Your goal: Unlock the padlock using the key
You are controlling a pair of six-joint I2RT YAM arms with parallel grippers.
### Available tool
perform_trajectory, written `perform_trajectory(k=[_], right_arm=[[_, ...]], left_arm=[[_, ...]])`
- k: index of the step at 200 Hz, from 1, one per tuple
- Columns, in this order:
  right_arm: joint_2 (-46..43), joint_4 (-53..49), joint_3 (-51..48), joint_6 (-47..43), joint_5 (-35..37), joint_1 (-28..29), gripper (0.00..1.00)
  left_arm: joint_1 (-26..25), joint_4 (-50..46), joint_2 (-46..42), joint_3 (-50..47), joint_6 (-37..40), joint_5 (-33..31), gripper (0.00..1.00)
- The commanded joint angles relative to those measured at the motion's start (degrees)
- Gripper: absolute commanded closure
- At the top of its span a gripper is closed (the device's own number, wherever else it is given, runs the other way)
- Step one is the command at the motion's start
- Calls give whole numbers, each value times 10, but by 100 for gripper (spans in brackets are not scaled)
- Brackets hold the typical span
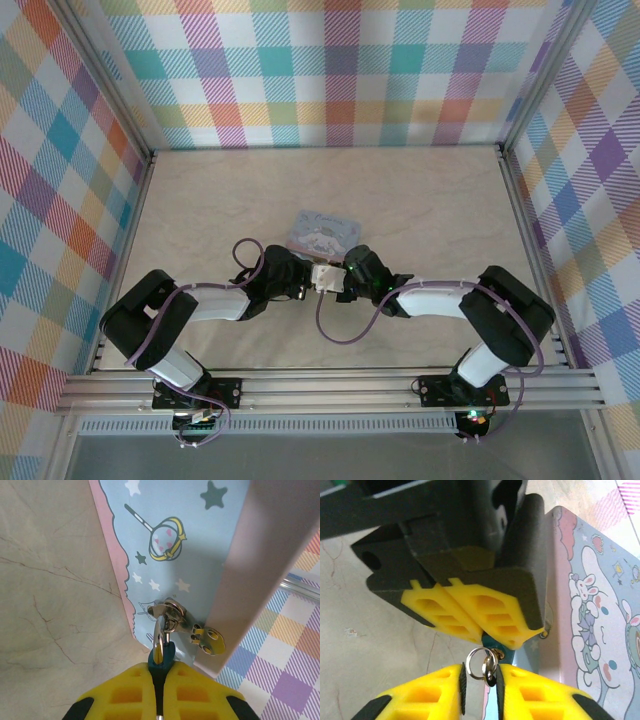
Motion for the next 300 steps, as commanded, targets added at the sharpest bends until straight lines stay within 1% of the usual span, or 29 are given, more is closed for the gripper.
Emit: perform_trajectory(k=[1,22,36,50,102,149,236,300], right_arm=[[7,22,15,12,-1,6,77],[12,23,18,17,2,6,82],[17,23,20,18,9,7,83],[20,26,21,22,17,8,88],[17,28,24,48,33,13,99],[10,28,26,86,48,14,100],[-8,50,21,247,49,15,100],[-1,37,21,312,50,14,100]], left_arm=[[-5,-5,-14,13,-1,-3,100],[-5,-6,-14,12,-1,-3,100],[-6,-5,-14,12,-1,-3,100],[-5,-5,-14,11,-1,-3,100],[-5,-5,-14,9,-2,-4,100],[-5,-4,-14,8,-3,-4,100],[-6,0,-12,9,-3,-3,100],[-5,1,-12,8,-4,-3,100]])
